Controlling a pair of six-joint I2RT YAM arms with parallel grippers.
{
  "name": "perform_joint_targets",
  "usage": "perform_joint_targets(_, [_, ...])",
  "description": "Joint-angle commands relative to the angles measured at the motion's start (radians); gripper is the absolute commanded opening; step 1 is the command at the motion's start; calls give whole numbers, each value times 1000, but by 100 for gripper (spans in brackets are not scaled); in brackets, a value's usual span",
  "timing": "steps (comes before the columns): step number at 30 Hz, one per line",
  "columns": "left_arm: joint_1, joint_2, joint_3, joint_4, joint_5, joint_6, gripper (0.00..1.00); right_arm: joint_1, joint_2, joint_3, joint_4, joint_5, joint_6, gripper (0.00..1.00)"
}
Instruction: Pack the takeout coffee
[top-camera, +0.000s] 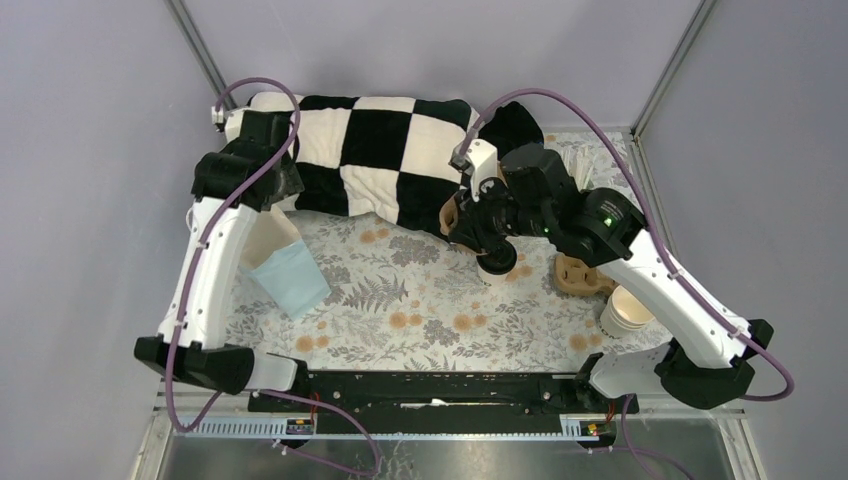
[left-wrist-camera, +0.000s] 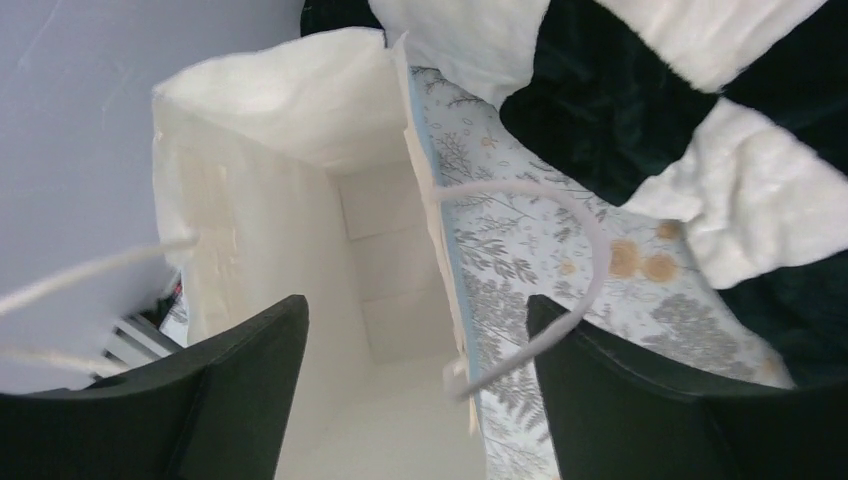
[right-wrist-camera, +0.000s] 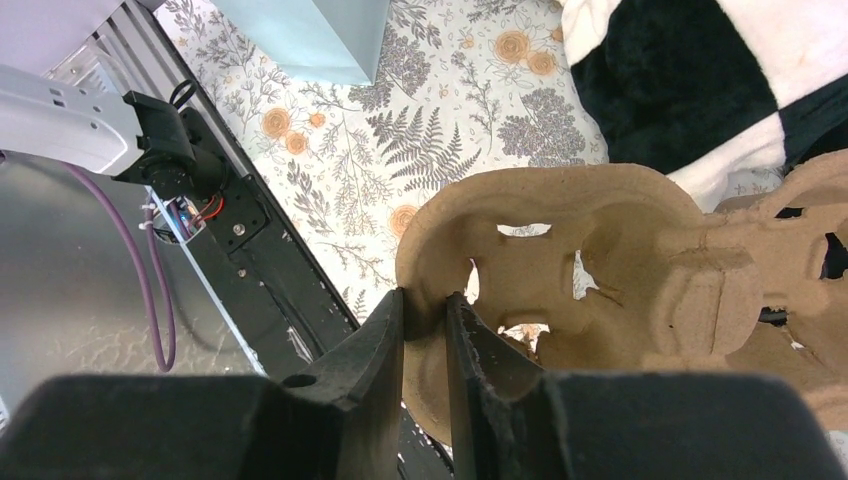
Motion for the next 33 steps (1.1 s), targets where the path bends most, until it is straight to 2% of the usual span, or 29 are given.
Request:
perform_joint_targets(1, [24,31,4,131,97,91,69,5,-65,-18,35,-9,14,0])
perform_joint_targets(2, [24,33,15,136,133,104,58,5,-74,-24,36,-3,13,0])
perform_joint_targets(7, [-9,-19,-11,152,323,158,18,5,-94,-33,33,18,2,0])
perform_joint_targets(12, [-181,-119,-79,147,536,147,0,4,-97,-21,17,23,-44,0])
perform_joint_targets(19, [-392,-202,-149,160,776,95,0,5,-70,42,31,-40,2,0])
perform_joint_targets(22, [-477,-205,-157,163,808,128,0,5,-42,85,46,-83,56,0])
perform_joint_targets(28, [-532,-207,-206,204,870,175,0,3,-33,163,100,-177,141,0])
perform_joint_targets(29, [-531,-213,-209,208,871,173,4,3,-23,188,91,-190,148,0])
perform_joint_targets(31, [-532,-233,-208,218,866,156,37,3,1,248,65,-225,167,0])
perform_joint_targets(32, [-531,-253,-209,232,858,138,50,3,7,268,63,-246,182,0])
perform_joint_targets(33, [-531,-277,-212,248,847,109,60,3,10,282,71,-260,200,0])
